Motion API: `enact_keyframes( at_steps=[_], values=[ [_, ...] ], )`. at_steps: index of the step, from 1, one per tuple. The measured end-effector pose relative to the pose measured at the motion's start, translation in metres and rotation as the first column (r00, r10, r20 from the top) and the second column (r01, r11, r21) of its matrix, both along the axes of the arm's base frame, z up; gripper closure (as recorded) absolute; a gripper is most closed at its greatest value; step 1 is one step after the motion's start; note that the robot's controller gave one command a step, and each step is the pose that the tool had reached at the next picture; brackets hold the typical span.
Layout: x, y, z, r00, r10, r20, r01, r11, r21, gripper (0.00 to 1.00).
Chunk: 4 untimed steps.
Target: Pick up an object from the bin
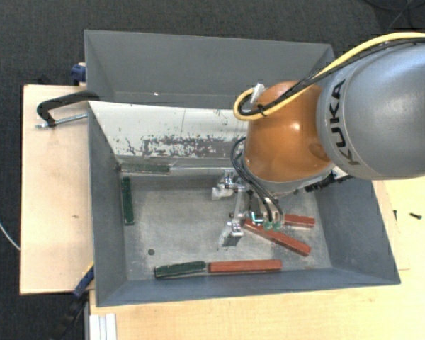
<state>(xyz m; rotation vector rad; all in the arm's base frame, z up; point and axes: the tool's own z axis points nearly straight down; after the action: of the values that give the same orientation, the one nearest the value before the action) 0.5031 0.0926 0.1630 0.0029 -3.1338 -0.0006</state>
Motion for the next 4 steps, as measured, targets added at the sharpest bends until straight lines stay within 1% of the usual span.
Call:
enact_keyframes(
  at_steps=[1, 2, 3, 4],
  values=[
    [0.002, 0.0, 0.004, 1.0, -0.001, 0.008, 0.001, 1.0, 0.001, 0.0],
    [0.01, -0.047, 0.009, 0.998, 0.067, 0.012, -0.067, 0.998, 0.002, 0.0],
    [0.023, -0.058, -0.032, 0.991, 0.133, 0.018, -0.133, 0.991, -0.003, 0.0],
    [0.022, -0.084, -0.056, 0.989, 0.147, 0.001, -0.147, 0.989, 0.004, 0.0]
  ],
)
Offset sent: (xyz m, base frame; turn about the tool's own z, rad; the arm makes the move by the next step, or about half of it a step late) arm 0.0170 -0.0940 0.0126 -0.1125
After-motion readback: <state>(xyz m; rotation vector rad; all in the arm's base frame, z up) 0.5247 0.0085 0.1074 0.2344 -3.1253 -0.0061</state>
